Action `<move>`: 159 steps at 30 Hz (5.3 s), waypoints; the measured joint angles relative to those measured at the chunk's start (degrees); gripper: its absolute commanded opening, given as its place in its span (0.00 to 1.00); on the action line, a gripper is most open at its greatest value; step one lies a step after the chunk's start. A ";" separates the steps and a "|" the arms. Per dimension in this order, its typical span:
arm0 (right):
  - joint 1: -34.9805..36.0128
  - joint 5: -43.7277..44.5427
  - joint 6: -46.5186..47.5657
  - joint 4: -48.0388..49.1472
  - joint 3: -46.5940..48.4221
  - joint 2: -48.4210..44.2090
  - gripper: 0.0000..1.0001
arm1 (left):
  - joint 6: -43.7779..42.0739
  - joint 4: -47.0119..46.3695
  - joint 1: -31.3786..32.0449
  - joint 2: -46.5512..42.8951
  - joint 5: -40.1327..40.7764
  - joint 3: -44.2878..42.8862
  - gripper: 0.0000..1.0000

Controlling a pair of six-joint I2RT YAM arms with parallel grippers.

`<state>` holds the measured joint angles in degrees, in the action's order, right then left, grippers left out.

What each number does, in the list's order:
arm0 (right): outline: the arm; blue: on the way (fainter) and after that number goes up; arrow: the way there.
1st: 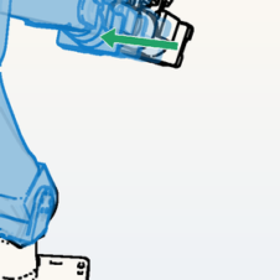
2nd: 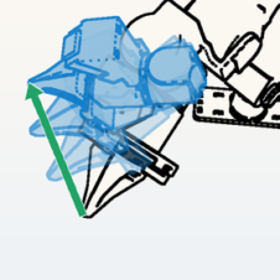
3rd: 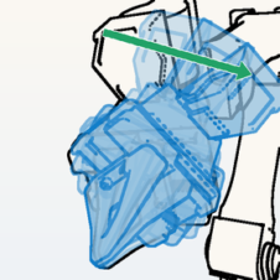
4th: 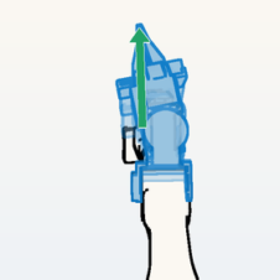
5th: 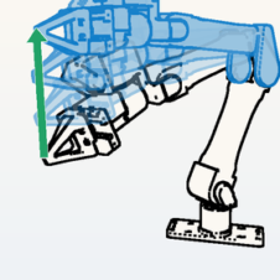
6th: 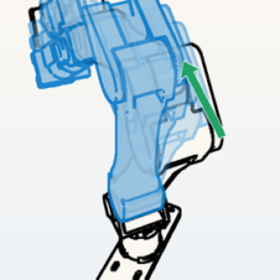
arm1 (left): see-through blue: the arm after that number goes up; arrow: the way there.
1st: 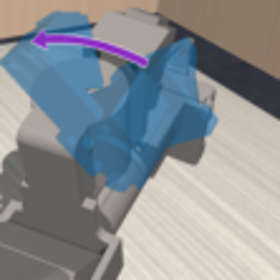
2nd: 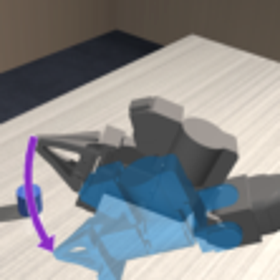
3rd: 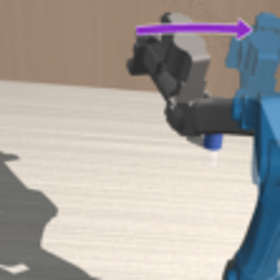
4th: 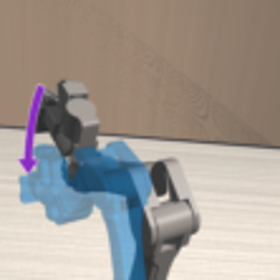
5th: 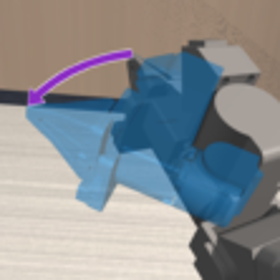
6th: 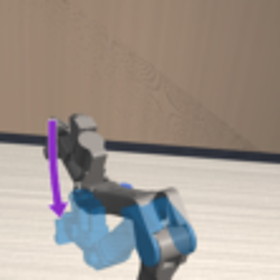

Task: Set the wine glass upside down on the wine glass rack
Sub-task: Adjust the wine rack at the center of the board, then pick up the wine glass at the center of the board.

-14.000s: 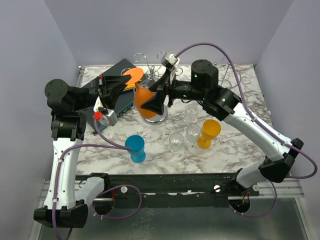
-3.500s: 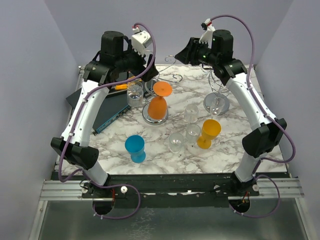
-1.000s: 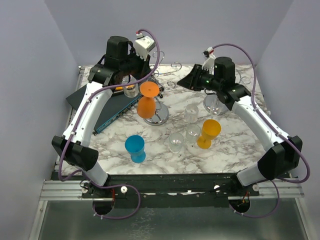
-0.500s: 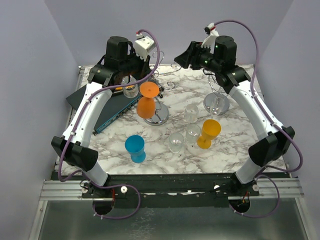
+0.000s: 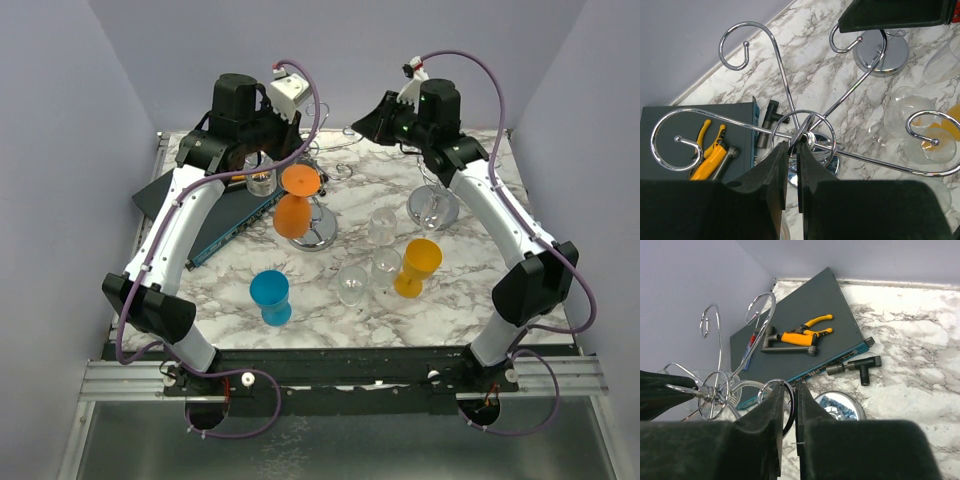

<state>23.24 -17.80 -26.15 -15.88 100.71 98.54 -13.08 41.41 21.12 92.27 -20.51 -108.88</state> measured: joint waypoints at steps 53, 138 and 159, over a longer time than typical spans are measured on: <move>11.85 14.16 -17.84 3.43 -22.77 -19.93 0.06 | 0.98 0.81 -0.37 2.05 2.78 -2.86 0.16; 22.77 15.89 -1.92 -22.71 -38.27 -19.12 0.44 | 4.52 11.65 0.00 -18.10 12.39 6.16 0.99; 24.44 18.82 -1.22 -18.69 -41.03 -13.94 0.00 | 4.48 11.65 0.00 -19.74 11.96 6.27 0.99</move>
<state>47.68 1.02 -27.38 -34.57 59.68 84.60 -8.60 53.06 21.12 72.53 -8.56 -102.61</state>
